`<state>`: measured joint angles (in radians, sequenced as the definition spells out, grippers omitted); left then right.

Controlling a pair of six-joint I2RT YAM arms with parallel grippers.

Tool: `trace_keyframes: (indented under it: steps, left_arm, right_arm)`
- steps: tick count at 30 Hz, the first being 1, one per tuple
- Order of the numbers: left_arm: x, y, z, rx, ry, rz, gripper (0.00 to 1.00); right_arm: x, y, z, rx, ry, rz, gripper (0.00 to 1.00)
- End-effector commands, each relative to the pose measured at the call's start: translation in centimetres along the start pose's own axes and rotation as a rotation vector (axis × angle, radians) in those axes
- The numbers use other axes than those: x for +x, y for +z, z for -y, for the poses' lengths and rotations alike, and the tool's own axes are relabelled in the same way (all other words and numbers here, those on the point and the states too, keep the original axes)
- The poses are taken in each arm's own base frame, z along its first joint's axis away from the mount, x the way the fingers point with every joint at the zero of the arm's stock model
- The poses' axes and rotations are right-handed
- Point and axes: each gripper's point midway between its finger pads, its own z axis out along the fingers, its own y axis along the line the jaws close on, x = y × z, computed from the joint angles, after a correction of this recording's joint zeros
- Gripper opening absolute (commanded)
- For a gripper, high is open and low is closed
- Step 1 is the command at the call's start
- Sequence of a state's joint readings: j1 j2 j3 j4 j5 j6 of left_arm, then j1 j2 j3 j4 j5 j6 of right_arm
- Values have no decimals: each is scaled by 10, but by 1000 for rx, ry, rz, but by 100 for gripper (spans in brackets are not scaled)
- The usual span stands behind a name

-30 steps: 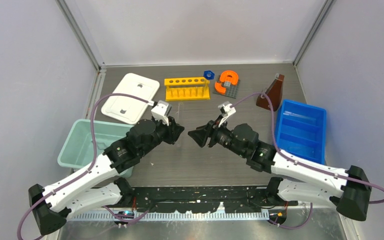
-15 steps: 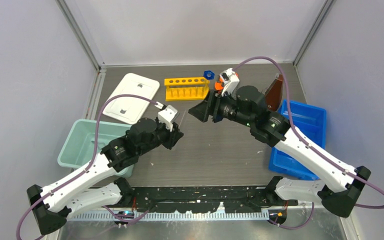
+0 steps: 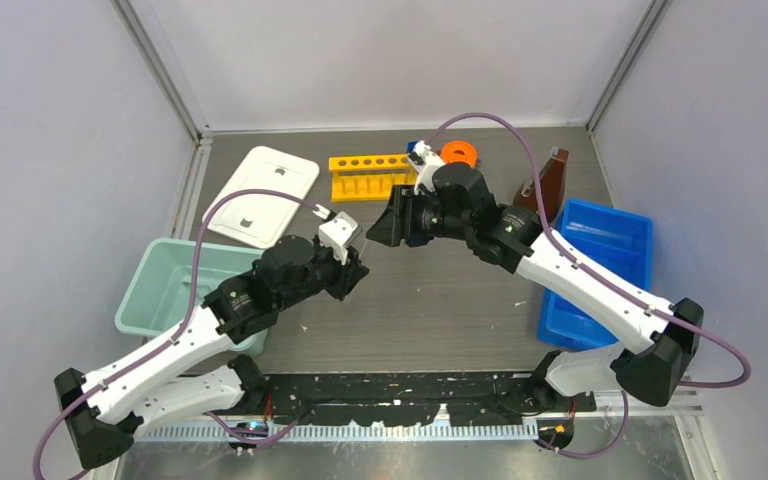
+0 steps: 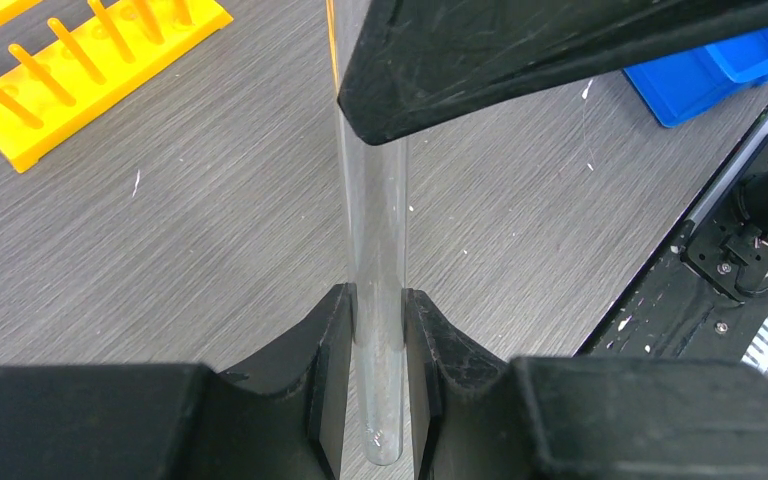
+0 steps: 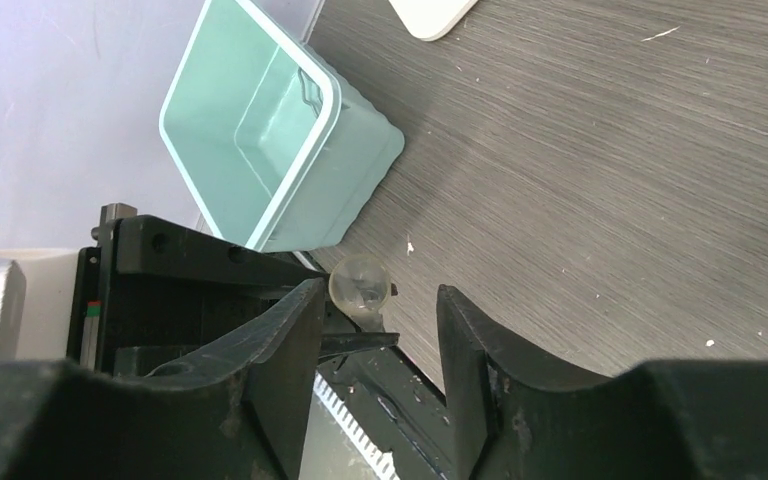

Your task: Organize the chemistry lab equipment

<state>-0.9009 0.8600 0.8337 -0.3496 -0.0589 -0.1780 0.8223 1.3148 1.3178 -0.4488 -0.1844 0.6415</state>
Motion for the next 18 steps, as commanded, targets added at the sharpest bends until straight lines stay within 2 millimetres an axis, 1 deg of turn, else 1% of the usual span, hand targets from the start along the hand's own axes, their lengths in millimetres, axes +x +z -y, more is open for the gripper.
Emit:
trace_keyframes:
  steps: [1,4,12,18]
  left_arm:
    - [-16,-3,3,17,5,52,16]
    - [-15,-2,3,18,5,48,16]
    - [-13,0,2,14,7,40,16]
    - [-11,2,2,10,5,34,16]
  right_arm:
    - [-21,-2,-19,-64,-1,60,50]
    - [-23,0,-18,-62,2,77,45]
    - [-23,7,-15,-55,3,76,39]
    - [-23,6,-16,-69,-1,94,28]
